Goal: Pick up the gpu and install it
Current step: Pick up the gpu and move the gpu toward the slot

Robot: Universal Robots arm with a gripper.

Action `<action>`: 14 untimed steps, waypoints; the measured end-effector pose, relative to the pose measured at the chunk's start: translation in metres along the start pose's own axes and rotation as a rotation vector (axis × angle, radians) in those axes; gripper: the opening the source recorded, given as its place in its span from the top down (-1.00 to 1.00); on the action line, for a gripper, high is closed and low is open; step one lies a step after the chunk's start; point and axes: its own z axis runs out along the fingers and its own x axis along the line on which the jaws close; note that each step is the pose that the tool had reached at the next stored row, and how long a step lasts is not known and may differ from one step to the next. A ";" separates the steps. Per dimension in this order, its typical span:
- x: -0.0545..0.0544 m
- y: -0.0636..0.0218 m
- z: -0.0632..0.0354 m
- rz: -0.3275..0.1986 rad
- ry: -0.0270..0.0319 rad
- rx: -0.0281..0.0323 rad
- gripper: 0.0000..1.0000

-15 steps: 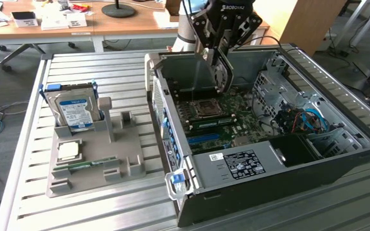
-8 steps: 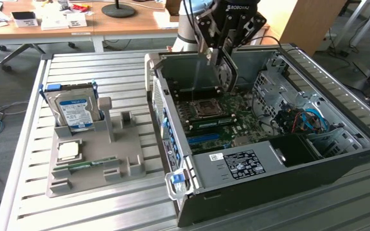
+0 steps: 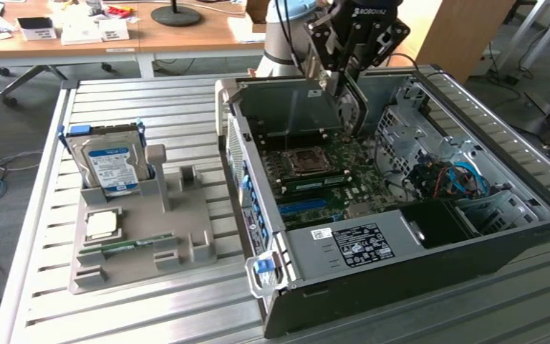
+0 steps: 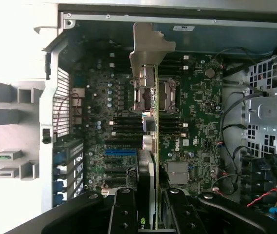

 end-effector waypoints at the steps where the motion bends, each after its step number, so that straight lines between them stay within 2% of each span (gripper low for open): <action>1: -0.003 0.0000 0.0001 0.000 0.0000 0.0000 0.47; 7: -0.020 0.0001 0.0005 0.000 0.0000 -0.0002 0.47; 14: -0.021 0.0001 0.0005 0.000 0.0000 -0.0001 0.47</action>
